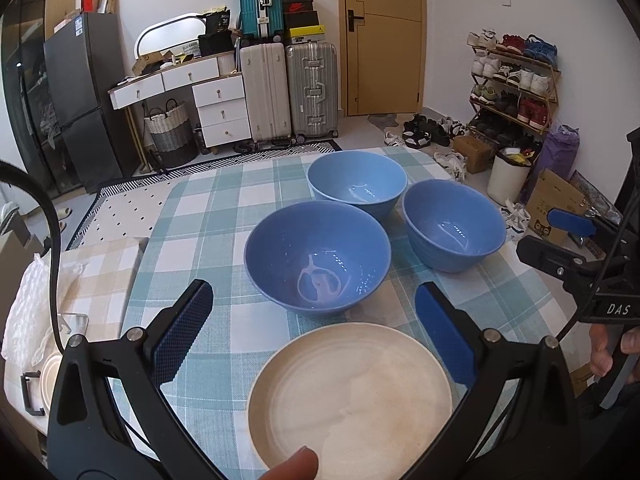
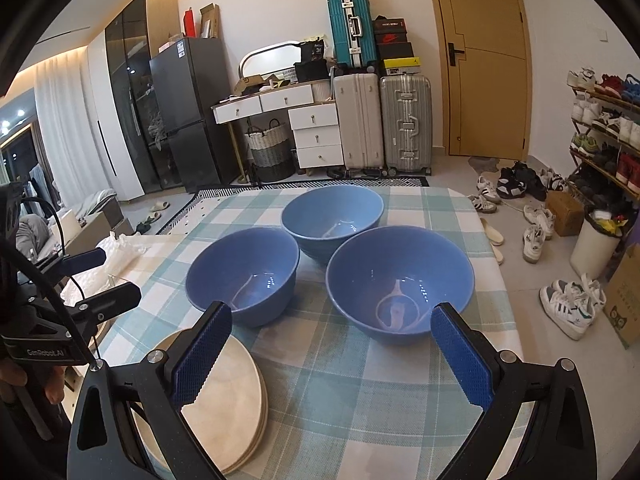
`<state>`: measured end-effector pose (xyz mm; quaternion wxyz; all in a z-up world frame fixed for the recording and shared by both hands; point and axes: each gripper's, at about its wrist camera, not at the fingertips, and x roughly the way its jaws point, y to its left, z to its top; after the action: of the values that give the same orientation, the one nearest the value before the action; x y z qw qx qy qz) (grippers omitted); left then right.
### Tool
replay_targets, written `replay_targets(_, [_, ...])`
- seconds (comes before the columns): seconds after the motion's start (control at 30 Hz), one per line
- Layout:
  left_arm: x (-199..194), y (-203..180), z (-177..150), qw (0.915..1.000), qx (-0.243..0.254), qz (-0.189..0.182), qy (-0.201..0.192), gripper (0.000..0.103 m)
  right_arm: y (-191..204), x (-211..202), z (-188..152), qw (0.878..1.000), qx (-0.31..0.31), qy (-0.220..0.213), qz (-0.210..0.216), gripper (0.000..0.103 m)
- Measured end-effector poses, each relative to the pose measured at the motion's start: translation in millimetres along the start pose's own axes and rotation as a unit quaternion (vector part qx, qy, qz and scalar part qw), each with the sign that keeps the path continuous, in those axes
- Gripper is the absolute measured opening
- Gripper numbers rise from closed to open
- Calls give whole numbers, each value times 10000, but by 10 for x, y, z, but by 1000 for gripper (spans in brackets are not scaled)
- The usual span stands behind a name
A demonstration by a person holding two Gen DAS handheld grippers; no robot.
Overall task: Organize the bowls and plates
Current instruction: 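Withdraw both tools from the plate stack and move toward the nearest blue bowl, then close the left gripper on the blue bowl rim while the right gripper grips its opposite rim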
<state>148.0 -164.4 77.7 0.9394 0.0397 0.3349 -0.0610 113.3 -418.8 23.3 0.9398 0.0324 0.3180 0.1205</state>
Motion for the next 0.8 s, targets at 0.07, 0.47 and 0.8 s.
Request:
replay_targets(0.07, [46,32,13,10000,-31,16,5,100,17,73,10,10000,6,59,21,101])
replay_targets(0.47, [358,279,140,9995,-279,12,120,100,117,388,110,9995,-129,289,29,101])
replay_targets(0.8, [680,402,282,9990,-334,-91,269,100,313,562,317,9985,-340,339,274,101])
